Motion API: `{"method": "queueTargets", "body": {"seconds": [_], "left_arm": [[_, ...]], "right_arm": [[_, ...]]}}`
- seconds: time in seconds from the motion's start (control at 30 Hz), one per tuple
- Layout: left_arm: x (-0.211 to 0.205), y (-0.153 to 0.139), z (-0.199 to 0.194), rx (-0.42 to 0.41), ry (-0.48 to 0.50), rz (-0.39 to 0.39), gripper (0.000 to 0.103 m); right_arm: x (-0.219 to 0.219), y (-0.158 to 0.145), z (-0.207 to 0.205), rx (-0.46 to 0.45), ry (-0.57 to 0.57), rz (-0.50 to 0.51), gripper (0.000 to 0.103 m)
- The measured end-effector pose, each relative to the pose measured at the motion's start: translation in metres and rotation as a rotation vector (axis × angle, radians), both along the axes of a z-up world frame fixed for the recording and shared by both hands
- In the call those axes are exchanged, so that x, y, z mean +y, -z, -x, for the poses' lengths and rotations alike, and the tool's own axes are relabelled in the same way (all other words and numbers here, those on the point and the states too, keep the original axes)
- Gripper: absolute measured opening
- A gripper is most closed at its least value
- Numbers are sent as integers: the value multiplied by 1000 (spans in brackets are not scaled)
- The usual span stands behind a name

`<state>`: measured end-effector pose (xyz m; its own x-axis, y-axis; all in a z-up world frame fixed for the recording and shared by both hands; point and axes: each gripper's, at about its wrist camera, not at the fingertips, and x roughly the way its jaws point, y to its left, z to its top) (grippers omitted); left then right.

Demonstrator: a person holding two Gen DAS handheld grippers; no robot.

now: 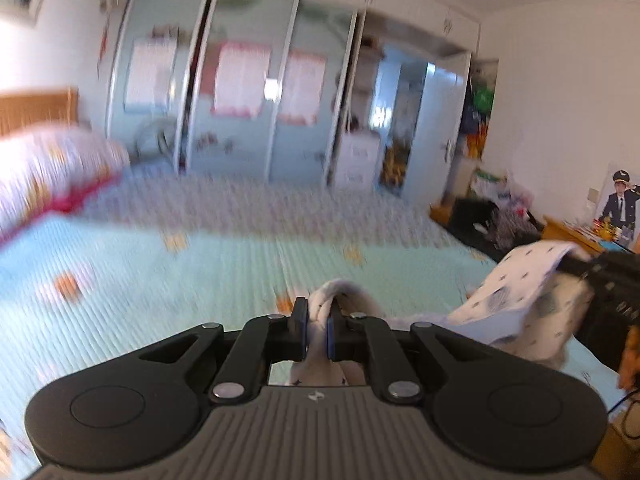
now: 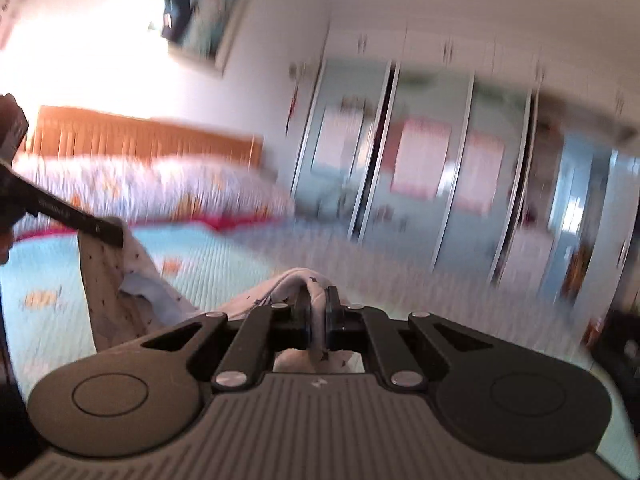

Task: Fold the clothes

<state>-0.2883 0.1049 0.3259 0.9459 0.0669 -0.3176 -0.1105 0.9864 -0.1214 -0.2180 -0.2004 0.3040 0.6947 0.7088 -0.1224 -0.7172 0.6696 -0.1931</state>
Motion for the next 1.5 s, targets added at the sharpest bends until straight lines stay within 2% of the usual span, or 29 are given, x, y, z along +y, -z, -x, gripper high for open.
{"method": "queueTargets", "body": {"seconds": [0.13,0.23,0.33,0.4,0.5,0.57,0.7,0.77,0.83,0.87,0.9,0.97,1.1,1.17,1.27,1.4,1.5], "left_arm": [[-5,-68,16,-103,-7,-106,8],[-9,-106,18,-166,-30,-175,8],[-8,-121,6,-185,-51,-199,9],[-3,-115,-13,-151,-37,-183,9],[7,-90,-59,-55,-24,-171,9],[18,-55,-100,32,-27,-159,9],[46,49,-196,246,-51,-75,16],[64,112,-239,389,-84,-37,19],[80,173,-267,527,-129,0,19],[84,192,-273,563,-144,11,19],[88,201,-272,571,-153,27,18],[99,210,-263,550,-143,79,18],[110,206,-241,486,-129,156,23],[110,206,-244,485,-101,121,28],[109,207,-248,484,-60,69,31],[109,208,-253,481,-5,-1,31],[110,211,-260,484,31,-50,38]], "right_arm": [[-9,-58,16,-90,-11,-101,6],[-11,-87,10,-114,-1,-145,6],[-14,-94,-6,-60,8,-177,6],[-13,-80,-22,-9,18,-175,5],[-4,-46,-52,81,42,-149,6],[5,-18,-79,145,77,-119,6],[30,64,-154,330,196,-21,7],[42,118,-204,462,264,51,15],[49,170,-245,565,350,118,15],[51,190,-259,606,390,155,15],[52,206,-268,639,416,178,15],[48,222,-272,668,402,161,16],[49,225,-268,674,327,108,23],[57,226,-270,679,282,102,28],[77,230,-279,672,228,156,38],[100,241,-289,653,183,236,40],[100,247,-289,646,168,256,40]]}}
